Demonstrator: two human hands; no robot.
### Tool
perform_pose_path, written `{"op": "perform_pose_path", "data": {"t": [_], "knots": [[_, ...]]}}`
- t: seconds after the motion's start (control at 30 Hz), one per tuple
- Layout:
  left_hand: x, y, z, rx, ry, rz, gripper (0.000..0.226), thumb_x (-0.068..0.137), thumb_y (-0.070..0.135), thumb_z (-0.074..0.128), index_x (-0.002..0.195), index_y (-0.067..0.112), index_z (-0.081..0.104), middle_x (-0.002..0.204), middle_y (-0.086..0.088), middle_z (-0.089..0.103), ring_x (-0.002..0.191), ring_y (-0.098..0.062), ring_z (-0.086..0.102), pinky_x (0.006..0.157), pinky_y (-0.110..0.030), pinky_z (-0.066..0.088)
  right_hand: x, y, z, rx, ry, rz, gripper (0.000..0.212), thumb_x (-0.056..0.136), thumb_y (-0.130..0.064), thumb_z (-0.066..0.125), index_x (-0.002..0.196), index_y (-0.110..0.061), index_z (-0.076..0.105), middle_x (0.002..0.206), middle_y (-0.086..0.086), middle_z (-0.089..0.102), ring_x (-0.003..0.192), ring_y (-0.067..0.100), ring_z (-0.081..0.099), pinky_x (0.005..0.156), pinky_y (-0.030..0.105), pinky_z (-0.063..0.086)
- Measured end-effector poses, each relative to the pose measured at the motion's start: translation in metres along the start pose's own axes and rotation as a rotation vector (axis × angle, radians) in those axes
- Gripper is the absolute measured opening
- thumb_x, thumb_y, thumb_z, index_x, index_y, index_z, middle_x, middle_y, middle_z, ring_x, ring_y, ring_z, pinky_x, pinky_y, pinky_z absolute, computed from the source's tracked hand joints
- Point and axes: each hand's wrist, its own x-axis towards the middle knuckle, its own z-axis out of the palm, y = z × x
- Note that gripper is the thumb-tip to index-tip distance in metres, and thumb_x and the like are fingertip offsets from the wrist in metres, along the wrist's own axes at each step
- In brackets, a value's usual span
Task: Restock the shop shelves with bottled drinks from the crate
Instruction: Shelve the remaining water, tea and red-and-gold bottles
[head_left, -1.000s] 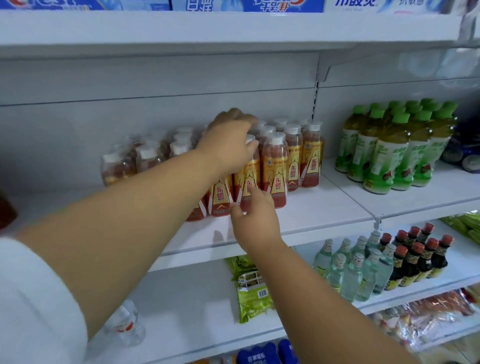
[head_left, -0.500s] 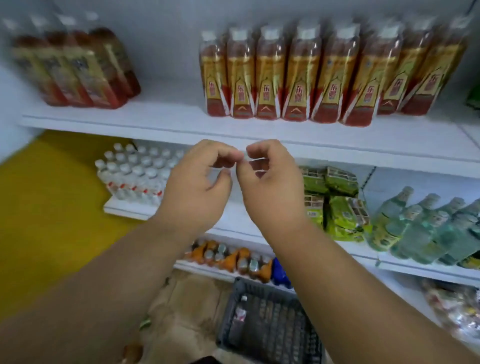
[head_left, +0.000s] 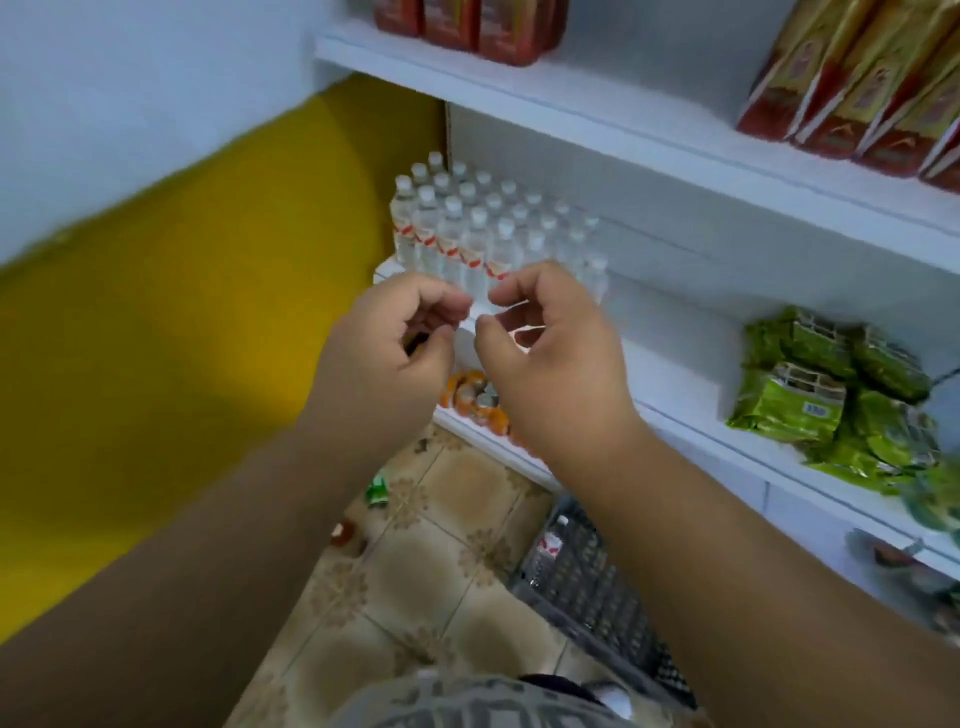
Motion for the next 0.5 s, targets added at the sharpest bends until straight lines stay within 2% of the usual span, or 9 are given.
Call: {"op": "perform_pose_path", "data": {"t": [0.07, 0.13, 0.2, 0.3, 0.4, 0.5], "knots": [[-0.013, -0.025, -0.037, 0.045, 0.023, -0.065, 0.03, 0.087, 0.012, 0.057, 0.097, 0.04, 0.061, 0.096, 0.021, 0.066, 0.093, 0.006, 0.062, 0.076, -0.004, 0.042, -0.005, -0.012, 0.041, -0.005, -0.094, 0.004, 0.014, 0.09, -0.02, 0.067, 0.094, -0.028, 0.055, 0.097, -0.002, 0.064, 0.081, 0.011, 0.062, 0.07, 0.039, 0.057], [-0.026, -0.047, -0.074, 0.06, 0.05, -0.118, 0.028, 0.087, 0.012, 0.057, 0.097, 0.038, 0.061, 0.097, 0.018, 0.066, 0.093, 0.001, 0.063, 0.077, -0.008, 0.045, -0.009, -0.025, 0.083, -0.019, -0.18, -0.018, 0.014, 0.09, -0.02, 0.067, 0.095, -0.027, 0.055, 0.096, 0.001, 0.064, 0.083, 0.017, 0.064, 0.071, 0.045, 0.056], [-0.036, -0.062, -0.102, 0.06, 0.073, -0.148, 0.028, 0.088, 0.012, 0.056, 0.097, 0.038, 0.061, 0.097, 0.017, 0.067, 0.093, -0.002, 0.063, 0.079, -0.01, 0.047, -0.013, -0.035, 0.115, -0.025, -0.231, -0.042, 0.015, 0.088, -0.02, 0.067, 0.094, -0.026, 0.056, 0.096, 0.001, 0.065, 0.085, 0.016, 0.064, 0.072, 0.042, 0.055], [-0.047, -0.076, -0.134, 0.05, 0.116, -0.186, 0.025, 0.087, 0.015, 0.055, 0.097, 0.038, 0.06, 0.099, 0.018, 0.066, 0.094, -0.003, 0.063, 0.08, -0.011, 0.047, -0.018, -0.049, 0.15, -0.028, -0.275, -0.087, 0.013, 0.085, -0.022, 0.065, 0.093, -0.027, 0.056, 0.093, -0.001, 0.064, 0.079, 0.01, 0.06, 0.066, 0.032, 0.05], [-0.049, -0.085, -0.153, 0.018, 0.174, -0.204, 0.026, 0.087, 0.015, 0.055, 0.097, 0.038, 0.059, 0.1, 0.016, 0.066, 0.096, -0.008, 0.064, 0.082, -0.016, 0.049, -0.017, -0.06, 0.17, -0.006, -0.313, -0.122, 0.013, 0.082, -0.022, 0.063, 0.091, -0.027, 0.055, 0.09, -0.003, 0.062, 0.079, 0.009, 0.059, 0.069, 0.034, 0.051], [-0.052, -0.091, -0.158, 0.028, 0.211, -0.203, 0.022, 0.086, 0.013, 0.055, 0.099, 0.03, 0.062, 0.099, 0.012, 0.066, 0.095, -0.01, 0.064, 0.082, -0.016, 0.049, -0.013, -0.062, 0.182, -0.01, -0.34, -0.142, 0.013, 0.079, -0.026, 0.06, 0.091, -0.028, 0.055, 0.091, -0.006, 0.063, 0.083, 0.006, 0.061, 0.072, 0.035, 0.053]]}}
